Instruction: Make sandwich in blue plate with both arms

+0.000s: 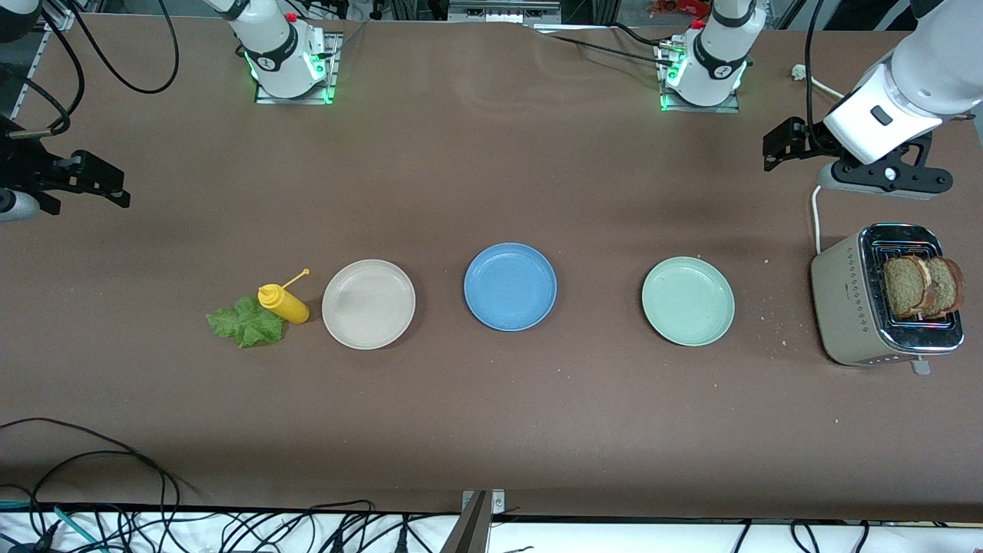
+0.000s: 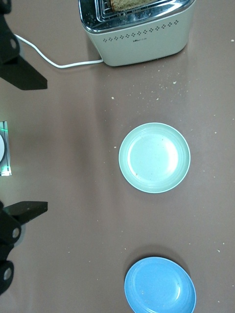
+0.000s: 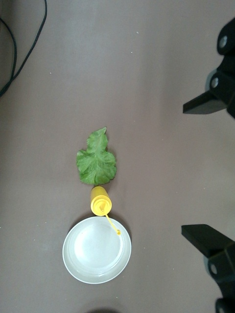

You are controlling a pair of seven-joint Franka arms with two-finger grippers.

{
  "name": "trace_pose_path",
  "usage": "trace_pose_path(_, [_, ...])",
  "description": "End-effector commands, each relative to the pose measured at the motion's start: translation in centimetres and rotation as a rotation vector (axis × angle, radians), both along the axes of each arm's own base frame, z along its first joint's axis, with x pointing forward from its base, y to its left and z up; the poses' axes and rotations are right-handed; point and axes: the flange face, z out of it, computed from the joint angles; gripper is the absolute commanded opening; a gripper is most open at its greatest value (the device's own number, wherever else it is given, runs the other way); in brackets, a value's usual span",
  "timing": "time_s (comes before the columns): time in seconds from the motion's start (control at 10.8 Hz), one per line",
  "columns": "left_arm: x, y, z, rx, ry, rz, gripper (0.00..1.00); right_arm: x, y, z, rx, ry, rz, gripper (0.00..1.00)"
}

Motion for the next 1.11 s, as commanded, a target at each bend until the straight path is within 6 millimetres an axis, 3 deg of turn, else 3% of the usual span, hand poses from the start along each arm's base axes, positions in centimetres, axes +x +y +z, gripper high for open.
trace_pose_path(0.0, [0.03,0.58,0.68,-0.033,0.004,-0.004,1.0,-0.56,-0.25,0.46,0.01,0.01,-0.039,1.0])
trace_pose_path(0.09, [0.02,0.5,0.68,-0.033,0.004,-0.005,1.0,0.0,0.33,1.15,0.008,-0.007,-0.03,1.0])
trace_pose_path(1.02, [0.01,0.67,0.66,-0.033,0.007,-0.002,1.0,0.09,0.53,1.17,0.009,-0.01,-0.029,1.0])
